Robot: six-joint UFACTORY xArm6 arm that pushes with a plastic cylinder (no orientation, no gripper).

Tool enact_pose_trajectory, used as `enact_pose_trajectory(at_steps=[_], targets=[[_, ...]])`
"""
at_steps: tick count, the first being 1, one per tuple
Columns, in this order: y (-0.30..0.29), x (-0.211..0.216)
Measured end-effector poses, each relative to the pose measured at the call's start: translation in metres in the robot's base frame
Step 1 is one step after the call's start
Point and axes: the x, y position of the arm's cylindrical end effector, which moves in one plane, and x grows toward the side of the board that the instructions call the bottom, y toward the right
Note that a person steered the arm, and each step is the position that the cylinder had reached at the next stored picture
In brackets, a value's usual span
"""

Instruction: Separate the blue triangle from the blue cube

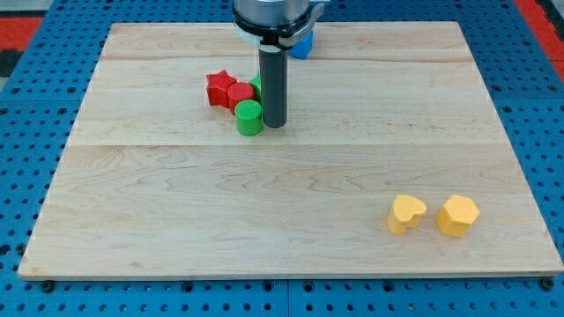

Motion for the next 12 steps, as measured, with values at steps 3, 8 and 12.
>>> enact_pose_trajectory(at_steps=[3,8,12], targets=[[0.192,-0.208],[-0.09,-0.211],[-0.124,-0.182]])
